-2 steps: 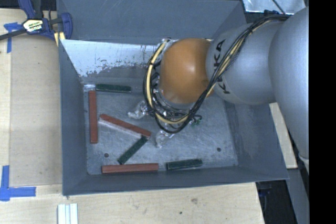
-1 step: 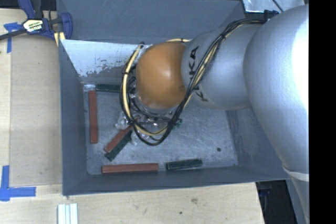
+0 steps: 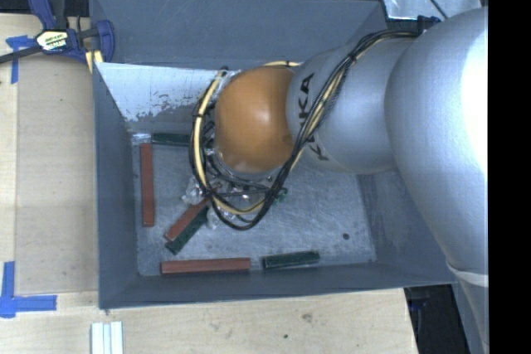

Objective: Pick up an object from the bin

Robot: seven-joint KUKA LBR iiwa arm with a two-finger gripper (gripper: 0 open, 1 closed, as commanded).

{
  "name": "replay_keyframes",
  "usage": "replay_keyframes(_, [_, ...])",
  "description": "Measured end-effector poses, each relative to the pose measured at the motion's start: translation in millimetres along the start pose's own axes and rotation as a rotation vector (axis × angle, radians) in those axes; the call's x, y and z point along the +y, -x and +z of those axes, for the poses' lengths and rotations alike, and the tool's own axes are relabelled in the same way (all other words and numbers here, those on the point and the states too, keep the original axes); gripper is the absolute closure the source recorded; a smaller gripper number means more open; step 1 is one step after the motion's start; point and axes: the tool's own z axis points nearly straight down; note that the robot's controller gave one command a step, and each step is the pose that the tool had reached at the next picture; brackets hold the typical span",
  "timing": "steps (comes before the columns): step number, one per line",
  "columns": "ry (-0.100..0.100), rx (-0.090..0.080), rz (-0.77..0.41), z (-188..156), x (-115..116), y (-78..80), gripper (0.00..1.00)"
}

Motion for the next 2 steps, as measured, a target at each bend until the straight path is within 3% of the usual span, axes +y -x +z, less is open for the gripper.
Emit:
replay_keyframes(1, [0.013, 0.012, 0.019, -117.5, 5.4, 8.3, 1.00])
replay_keyframes(2, [0.013, 0.012, 0.019, -117.3, 5.3, 8.2, 1.00])
